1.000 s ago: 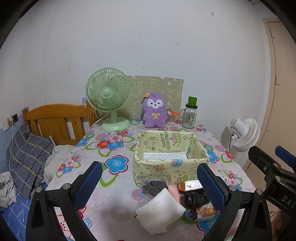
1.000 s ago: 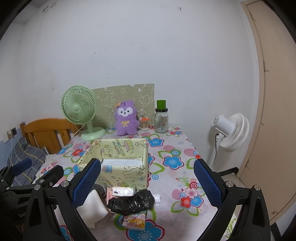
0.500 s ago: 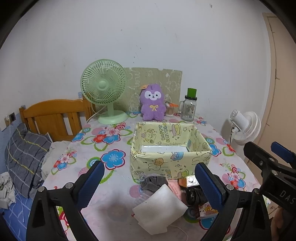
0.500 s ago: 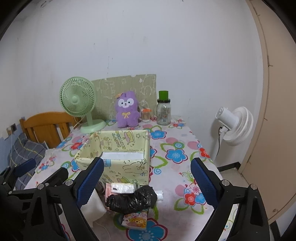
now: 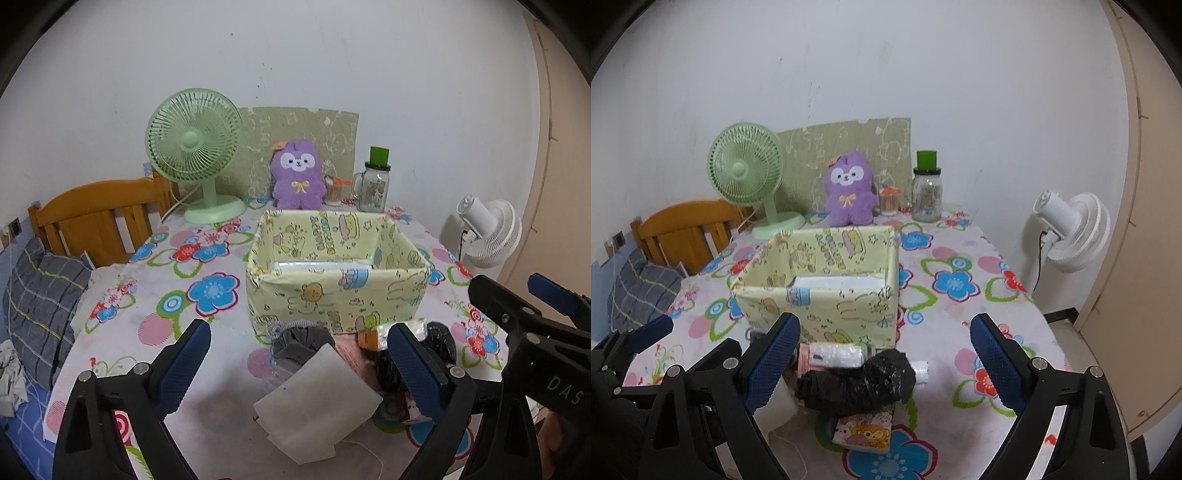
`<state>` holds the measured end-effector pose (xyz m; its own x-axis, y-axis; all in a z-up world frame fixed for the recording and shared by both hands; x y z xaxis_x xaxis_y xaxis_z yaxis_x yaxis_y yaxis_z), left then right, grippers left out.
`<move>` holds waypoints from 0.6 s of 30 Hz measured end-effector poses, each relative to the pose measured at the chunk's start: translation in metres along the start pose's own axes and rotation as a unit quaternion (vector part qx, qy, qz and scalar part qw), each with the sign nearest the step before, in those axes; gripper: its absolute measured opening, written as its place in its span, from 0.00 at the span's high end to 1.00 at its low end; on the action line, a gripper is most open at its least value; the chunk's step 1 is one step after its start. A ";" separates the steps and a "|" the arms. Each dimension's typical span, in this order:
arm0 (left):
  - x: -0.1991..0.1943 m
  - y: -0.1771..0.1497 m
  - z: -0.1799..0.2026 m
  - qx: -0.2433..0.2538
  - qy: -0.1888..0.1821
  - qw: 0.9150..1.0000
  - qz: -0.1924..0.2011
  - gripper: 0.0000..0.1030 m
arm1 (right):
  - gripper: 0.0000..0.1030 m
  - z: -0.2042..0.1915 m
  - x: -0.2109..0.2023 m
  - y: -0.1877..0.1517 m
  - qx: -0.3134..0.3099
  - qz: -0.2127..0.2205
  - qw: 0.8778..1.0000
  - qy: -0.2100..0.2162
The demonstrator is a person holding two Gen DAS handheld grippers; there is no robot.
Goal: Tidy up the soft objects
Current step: 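Grasp the white cloth pad with the left tool while the right tool grasps the wrapped tissue pack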
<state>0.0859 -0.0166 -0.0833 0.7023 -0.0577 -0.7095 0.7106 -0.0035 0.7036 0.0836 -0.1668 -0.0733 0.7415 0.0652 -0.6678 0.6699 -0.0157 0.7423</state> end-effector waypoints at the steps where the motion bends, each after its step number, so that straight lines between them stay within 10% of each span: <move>1: 0.002 -0.002 0.001 0.001 -0.001 1.000 -0.003 0.06 | 0.08 -0.001 0.002 -0.001 -0.001 -0.003 1.000 0.001; 18: 0.038 -0.022 0.005 0.012 -0.011 0.998 -0.057 0.15 | 0.08 -0.012 0.041 -0.018 -0.011 -0.052 0.999 0.012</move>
<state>0.0971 -0.0238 -0.1255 0.6152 -0.0771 -0.7846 0.7848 -0.0344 0.6188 0.1017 -0.1518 -0.1133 0.6669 0.0897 -0.7397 0.7418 0.0147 0.6705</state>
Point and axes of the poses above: each gripper's, at about its wrist camera, not at the fingertips, and x roughly the way its jaws point, z to its right, y to its top, the point moved 5 cm from there along x, roughly the way its jaws point, and after that the axes turned 11 degrees about -z, right-handed, at the moved point
